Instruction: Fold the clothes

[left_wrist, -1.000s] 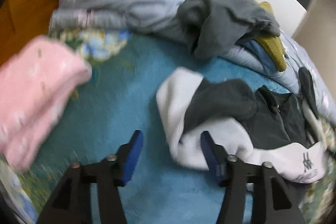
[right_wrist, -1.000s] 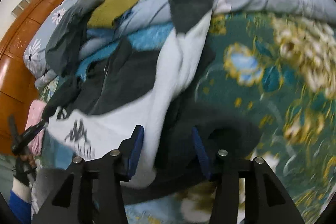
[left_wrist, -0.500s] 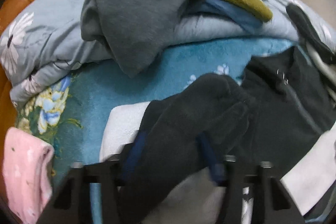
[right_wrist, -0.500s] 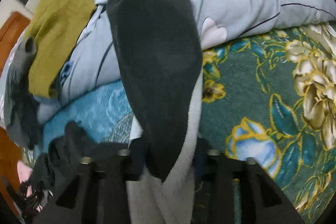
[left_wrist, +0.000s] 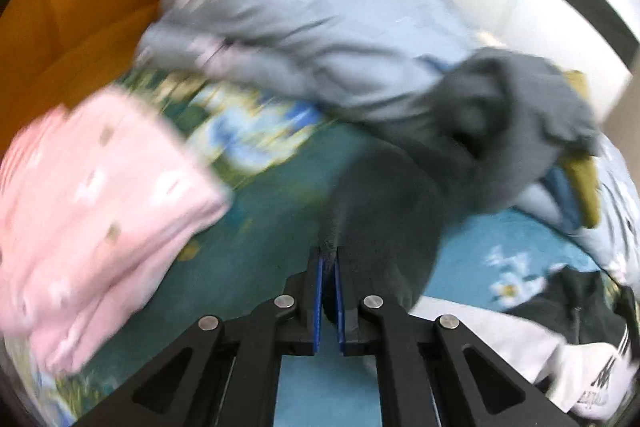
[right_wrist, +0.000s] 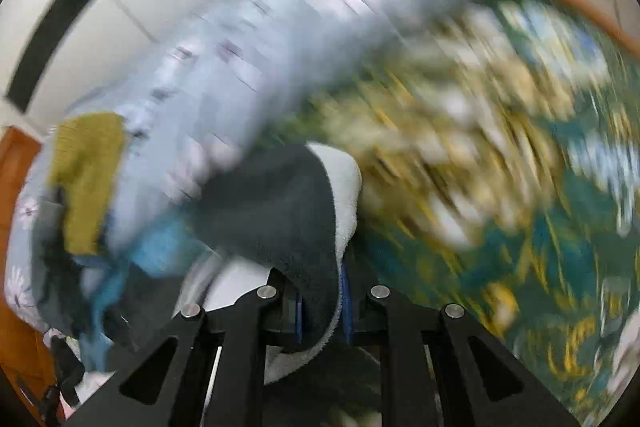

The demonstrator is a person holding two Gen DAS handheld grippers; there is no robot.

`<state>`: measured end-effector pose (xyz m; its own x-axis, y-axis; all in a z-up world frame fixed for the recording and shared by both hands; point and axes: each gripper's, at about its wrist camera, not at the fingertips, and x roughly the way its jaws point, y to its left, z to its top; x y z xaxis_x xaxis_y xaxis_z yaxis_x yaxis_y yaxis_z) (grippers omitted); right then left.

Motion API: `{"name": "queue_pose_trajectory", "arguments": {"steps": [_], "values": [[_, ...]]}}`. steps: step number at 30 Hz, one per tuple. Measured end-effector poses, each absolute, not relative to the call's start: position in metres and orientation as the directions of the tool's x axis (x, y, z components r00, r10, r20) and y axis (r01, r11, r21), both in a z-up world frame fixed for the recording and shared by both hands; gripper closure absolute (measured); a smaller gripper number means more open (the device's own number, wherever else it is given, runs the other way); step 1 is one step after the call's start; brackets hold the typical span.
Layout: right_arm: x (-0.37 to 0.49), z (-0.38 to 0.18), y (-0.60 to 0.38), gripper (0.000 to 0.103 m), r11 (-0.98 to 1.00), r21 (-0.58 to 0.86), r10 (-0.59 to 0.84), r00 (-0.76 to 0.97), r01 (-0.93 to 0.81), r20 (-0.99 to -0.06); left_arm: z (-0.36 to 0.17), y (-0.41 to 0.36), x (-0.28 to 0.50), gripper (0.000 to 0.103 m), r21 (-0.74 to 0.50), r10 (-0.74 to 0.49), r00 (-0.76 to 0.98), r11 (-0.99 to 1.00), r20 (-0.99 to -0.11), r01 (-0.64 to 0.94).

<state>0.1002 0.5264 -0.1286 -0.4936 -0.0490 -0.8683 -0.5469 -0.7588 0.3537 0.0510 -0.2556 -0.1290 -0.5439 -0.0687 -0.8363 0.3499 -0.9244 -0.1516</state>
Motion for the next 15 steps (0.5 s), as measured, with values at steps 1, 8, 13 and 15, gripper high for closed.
{"name": "queue_pose_trajectory", "arguments": {"steps": [1,8,13,15], "values": [[0.109,-0.142,0.530,0.088,-0.734,0.371,-0.071,-0.479,-0.569,-0.875,-0.135,-0.259,0.058,0.097,-0.140,-0.076,-0.527,-0.923,-0.846,0.358],[0.131,-0.151,0.536,0.073,-0.680,0.434,-0.118,-0.497,-0.590,-0.860,-0.144,-0.265,0.095,0.089,-0.181,-0.043,-0.490,-0.898,-0.871,0.401],[0.128,-0.106,0.524,0.062,-0.823,0.291,-0.015,-0.494,-0.488,-0.869,-0.109,-0.244,0.102,0.060,-0.167,-0.038,-0.543,-0.932,-0.839,0.322],[0.117,-0.087,0.506,0.062,-0.892,0.198,0.040,-0.506,-0.407,-0.861,-0.098,-0.215,0.088,0.054,-0.162,0.014,-0.563,-0.963,-0.826,0.214]]}}
